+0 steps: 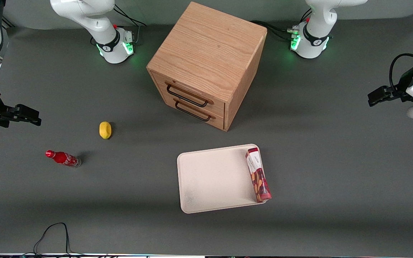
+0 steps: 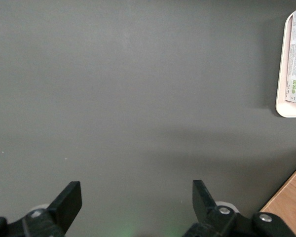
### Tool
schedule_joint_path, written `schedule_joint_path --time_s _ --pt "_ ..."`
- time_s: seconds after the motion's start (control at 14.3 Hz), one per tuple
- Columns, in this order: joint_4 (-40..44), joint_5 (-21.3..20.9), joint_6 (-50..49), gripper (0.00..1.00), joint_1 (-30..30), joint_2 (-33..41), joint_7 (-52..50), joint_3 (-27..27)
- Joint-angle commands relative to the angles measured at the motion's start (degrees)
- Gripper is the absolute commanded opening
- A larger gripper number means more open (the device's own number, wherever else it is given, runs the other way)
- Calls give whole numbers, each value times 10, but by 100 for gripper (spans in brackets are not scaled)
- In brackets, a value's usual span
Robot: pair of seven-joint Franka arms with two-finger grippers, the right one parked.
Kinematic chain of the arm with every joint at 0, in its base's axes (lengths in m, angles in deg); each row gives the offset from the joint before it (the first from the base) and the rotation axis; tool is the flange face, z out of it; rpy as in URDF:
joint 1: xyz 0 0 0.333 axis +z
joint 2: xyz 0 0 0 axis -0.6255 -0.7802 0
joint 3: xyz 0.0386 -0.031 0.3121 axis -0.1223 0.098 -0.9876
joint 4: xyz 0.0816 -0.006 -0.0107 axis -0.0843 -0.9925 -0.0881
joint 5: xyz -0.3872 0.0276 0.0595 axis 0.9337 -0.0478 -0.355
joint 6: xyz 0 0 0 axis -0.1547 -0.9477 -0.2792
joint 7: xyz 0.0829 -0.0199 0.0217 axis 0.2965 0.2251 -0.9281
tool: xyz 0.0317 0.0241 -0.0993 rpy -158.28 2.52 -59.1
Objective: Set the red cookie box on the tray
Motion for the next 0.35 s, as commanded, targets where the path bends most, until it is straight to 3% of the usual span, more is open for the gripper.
schedule_joint_path --time_s 0.0,0.28 --pt "42 1 -51 100 -6 -10 4 -4" --pt "59 1 -68 100 -2 -16 2 -4"
